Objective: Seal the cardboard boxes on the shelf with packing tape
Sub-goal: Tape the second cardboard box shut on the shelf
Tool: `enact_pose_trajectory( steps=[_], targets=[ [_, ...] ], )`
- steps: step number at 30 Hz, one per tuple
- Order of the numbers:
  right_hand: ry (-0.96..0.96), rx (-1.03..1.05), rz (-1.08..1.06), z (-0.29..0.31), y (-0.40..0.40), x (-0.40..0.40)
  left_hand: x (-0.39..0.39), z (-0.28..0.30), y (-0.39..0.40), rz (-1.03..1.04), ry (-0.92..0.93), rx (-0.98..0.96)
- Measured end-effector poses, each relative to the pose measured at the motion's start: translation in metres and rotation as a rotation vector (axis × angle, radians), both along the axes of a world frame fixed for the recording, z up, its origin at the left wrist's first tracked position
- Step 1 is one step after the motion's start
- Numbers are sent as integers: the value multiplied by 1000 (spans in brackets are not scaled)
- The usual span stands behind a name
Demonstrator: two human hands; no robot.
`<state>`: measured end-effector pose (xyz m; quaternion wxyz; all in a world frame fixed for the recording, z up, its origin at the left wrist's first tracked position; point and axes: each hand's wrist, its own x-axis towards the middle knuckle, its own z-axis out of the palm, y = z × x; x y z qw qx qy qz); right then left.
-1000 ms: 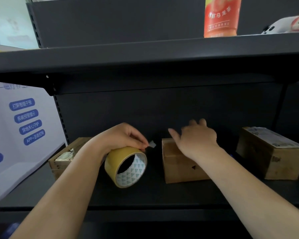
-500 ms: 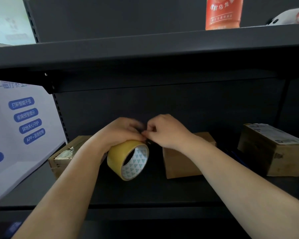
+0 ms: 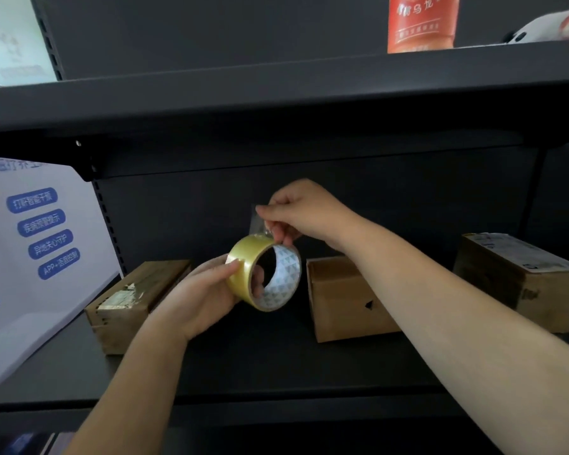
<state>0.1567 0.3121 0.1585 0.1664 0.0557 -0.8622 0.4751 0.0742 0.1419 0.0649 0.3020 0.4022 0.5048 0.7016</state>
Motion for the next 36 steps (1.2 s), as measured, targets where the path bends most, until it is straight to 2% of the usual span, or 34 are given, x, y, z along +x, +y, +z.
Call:
enact_pose_trajectory(
  steps=[2,5,7,10,11,12,13,16,18,22,25,26,28,30,34,36],
  targets=[
    [-31,-42,-4,6,8,2,-1,2,-3,-10,127,34],
    [-39,-73,-65,9,21,7,-5,25,-15,-11,190,-2],
    [8,-134,-146,3,30,9,-9,47,-18,71,295,-170],
    [121,-241,-298,-9,50,14,-12,73,-6,361,463,-545],
    [124,-265,-326,-13,58,16,-11,77,-1,374,481,-602],
    [113,-280,-343,-16,64,19,-11,79,3,340,467,-606],
    [100,-297,-354,-19,70,21,-14,79,5,267,416,-530],
    [66,-400,-352,-23,84,28,-28,72,6,-67,131,-116],
    [34,-438,-329,-22,92,33,-32,70,11,-241,101,-35],
    [-67,-357,-316,-18,104,40,-31,83,19,-98,202,-240],
    [-180,-379,-274,-17,110,43,-29,102,22,-20,249,-355],
    [-183,-398,-297,-17,114,44,-28,107,25,41,318,-442],
    [-131,-432,-398,-14,126,47,-28,112,31,258,552,-751],
    [-102,-387,-470,-13,138,52,-34,107,32,402,577,-911],
    [-137,-345,-477,-22,146,55,-48,95,27,255,347,-730],
    [-146,-341,-502,-27,147,56,-51,92,30,253,368,-752]
  ],
)
